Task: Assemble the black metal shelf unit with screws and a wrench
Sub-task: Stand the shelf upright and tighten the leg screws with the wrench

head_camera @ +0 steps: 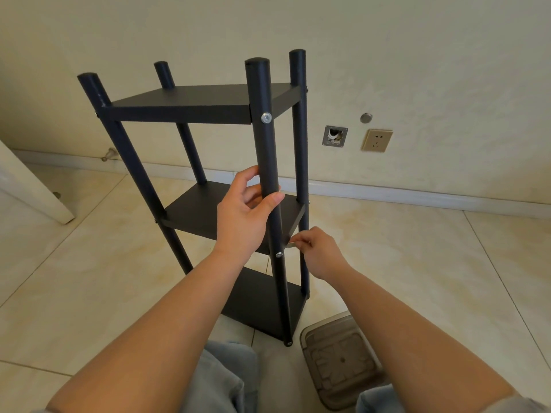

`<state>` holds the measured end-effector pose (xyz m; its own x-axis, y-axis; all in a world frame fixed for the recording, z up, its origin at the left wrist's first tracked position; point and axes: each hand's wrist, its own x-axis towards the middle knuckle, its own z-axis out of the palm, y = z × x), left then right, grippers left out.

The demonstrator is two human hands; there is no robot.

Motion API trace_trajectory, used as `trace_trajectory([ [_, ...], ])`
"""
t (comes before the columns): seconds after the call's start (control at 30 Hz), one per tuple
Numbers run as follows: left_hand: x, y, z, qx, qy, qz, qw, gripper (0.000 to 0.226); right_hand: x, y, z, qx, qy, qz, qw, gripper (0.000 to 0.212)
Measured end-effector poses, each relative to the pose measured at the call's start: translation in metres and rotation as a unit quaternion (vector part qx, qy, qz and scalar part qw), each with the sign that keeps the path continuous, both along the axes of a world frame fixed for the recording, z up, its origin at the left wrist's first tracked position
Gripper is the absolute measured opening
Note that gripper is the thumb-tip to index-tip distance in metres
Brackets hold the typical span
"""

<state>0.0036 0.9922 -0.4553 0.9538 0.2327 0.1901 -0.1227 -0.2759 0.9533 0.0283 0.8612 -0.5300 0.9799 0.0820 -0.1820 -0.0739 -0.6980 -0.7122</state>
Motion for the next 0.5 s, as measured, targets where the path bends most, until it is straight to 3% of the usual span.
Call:
trace_trajectory([
  [0.2,0.0,0.0,0.002,-0.005,-0.008,0.012,1.0,0.041,-0.004,-0.002,-0.004,0.002,0.064,0.044,0.997,0.021],
  [0.33,-0.001,0.001,0.001,-0.009,-0.005,0.006,1.0,0.044,-0.004,-0.005,-0.013,-0.119,0.084,0.076,0.986,0.012],
  [0.43,-0.003,0.001,0.002,0.013,0.007,-0.021,1.0,0.046,0.003,-0.019,-0.012,-0.156,0.093,0.009,0.983,0.016],
  [0.5,-0.007,0.002,0.002,0.049,0.019,-0.047,0.998,0.042,0.011,-0.029,-0.006,-0.057,0.081,-0.079,0.992,0.011],
])
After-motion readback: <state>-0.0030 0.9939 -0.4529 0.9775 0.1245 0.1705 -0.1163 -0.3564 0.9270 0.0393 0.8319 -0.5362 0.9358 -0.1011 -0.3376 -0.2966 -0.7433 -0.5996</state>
